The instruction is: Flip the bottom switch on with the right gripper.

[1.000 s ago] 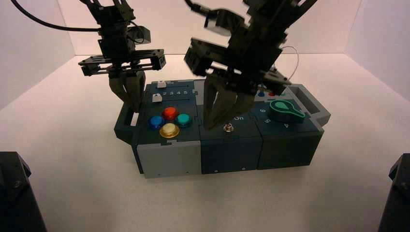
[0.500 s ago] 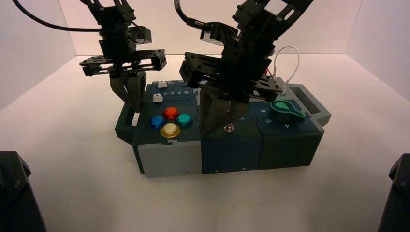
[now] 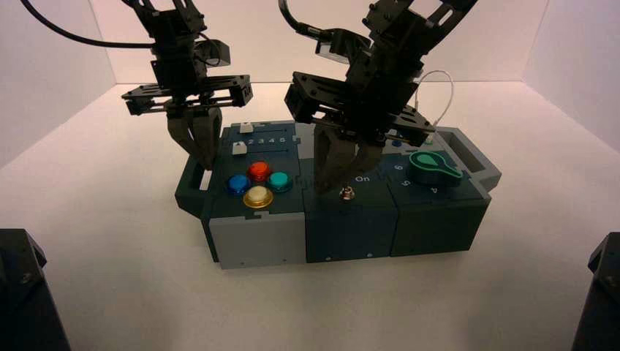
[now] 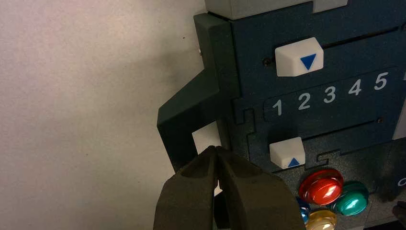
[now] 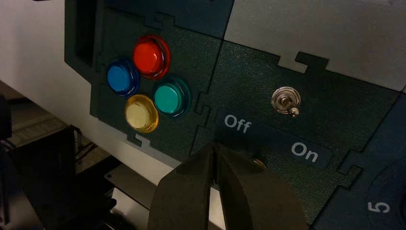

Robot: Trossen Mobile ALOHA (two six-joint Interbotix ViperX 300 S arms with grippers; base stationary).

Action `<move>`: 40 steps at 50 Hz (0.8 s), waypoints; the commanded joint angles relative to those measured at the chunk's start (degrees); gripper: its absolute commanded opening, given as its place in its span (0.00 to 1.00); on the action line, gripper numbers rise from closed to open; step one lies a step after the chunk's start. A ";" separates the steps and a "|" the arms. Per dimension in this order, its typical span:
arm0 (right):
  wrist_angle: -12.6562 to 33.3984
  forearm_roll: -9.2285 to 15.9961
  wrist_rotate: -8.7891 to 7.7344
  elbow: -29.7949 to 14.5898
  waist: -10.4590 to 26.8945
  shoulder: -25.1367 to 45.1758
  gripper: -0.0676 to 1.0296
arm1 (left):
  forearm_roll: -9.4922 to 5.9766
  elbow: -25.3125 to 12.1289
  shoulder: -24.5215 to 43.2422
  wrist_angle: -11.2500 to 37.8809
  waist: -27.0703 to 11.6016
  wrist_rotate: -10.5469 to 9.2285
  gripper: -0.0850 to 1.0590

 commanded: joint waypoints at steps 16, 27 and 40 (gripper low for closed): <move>0.09 -0.62 0.09 0.09 -2.29 -1.85 0.04 | 0.35 0.00 6.42 -6.33 -1.41 3.25 0.05; 0.18 -1.05 0.00 1.76 -3.52 -2.64 0.04 | 0.44 -0.09 6.59 -6.42 -1.41 3.25 0.05; -0.18 -1.14 0.09 2.90 -3.78 -2.46 0.04 | 0.44 -0.26 6.68 -6.42 -1.49 3.34 0.05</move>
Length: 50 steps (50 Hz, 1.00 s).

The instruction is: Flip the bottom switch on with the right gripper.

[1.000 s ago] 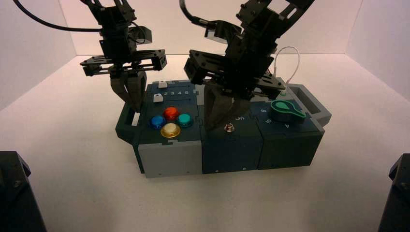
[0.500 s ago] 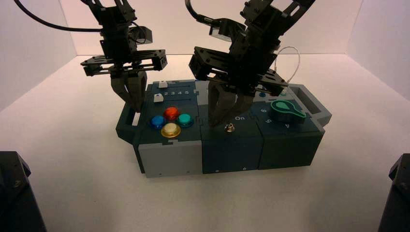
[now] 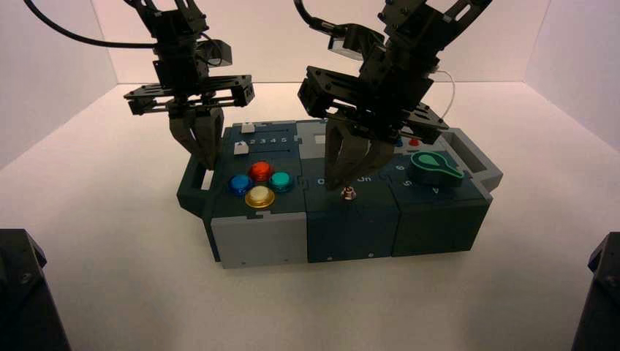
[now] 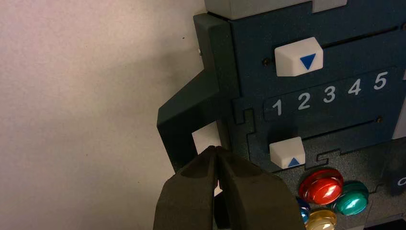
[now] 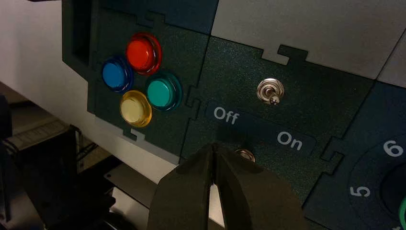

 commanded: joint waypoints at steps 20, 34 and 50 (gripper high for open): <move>-1.32 -2.20 0.00 3.08 -4.92 -0.18 0.04 | 0.44 0.09 6.68 -6.33 -1.14 3.25 0.05; -1.14 -2.20 -0.97 0.18 -4.04 -1.49 0.04 | 0.44 -0.09 6.86 -6.33 -1.14 3.60 0.05; 0.53 -2.81 -2.55 -2.29 0.53 -8.35 0.04 | 0.53 1.67 2.81 -9.58 -2.11 3.78 0.05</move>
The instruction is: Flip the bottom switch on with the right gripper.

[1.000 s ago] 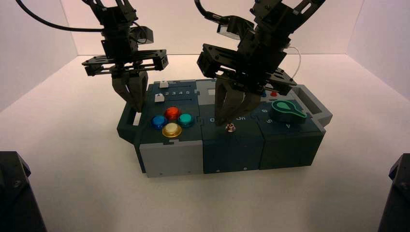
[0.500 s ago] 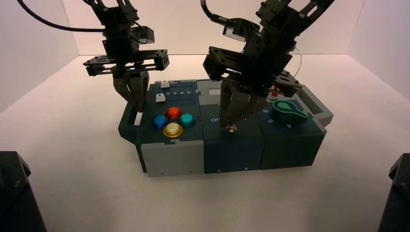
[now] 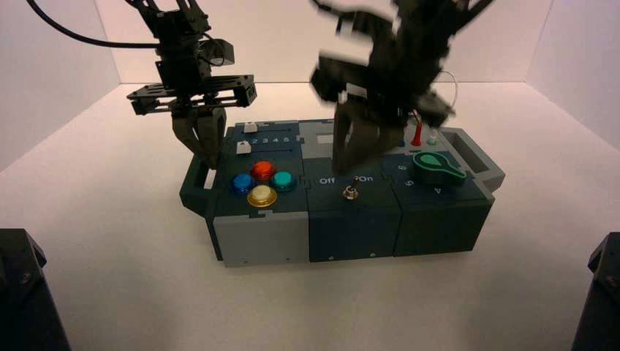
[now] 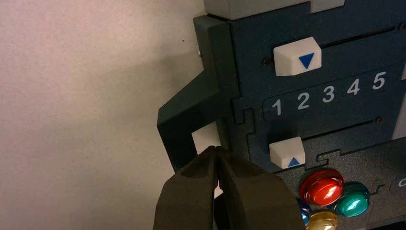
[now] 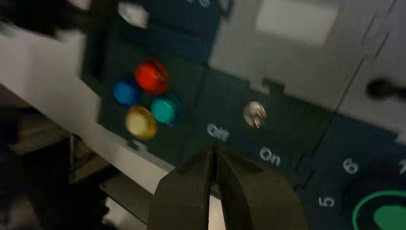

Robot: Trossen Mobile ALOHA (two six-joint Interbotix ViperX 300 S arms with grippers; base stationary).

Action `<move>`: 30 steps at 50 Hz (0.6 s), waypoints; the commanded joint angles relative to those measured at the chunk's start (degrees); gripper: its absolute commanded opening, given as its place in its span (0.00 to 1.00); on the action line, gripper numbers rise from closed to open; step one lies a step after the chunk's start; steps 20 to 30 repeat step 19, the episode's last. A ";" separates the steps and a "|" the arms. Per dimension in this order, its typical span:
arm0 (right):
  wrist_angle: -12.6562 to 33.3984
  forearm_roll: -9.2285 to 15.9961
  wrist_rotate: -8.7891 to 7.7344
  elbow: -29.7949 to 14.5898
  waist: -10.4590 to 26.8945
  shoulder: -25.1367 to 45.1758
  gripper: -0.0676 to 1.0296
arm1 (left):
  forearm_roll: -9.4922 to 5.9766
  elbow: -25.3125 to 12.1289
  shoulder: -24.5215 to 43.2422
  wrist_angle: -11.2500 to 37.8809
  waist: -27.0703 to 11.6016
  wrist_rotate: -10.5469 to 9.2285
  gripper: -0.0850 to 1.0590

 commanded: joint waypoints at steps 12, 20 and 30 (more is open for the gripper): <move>0.53 -2.90 -0.18 -0.79 2.81 -8.00 0.04 | 0.62 1.67 0.09 -8.53 -2.37 3.08 0.05; 0.53 -4.66 -0.18 -0.88 2.81 -8.44 0.04 | 0.62 1.05 -0.09 -8.70 -2.64 2.90 0.05; 0.53 -4.66 -0.18 -0.88 2.81 -8.44 0.04 | 0.62 1.05 -0.09 -8.70 -2.64 2.90 0.05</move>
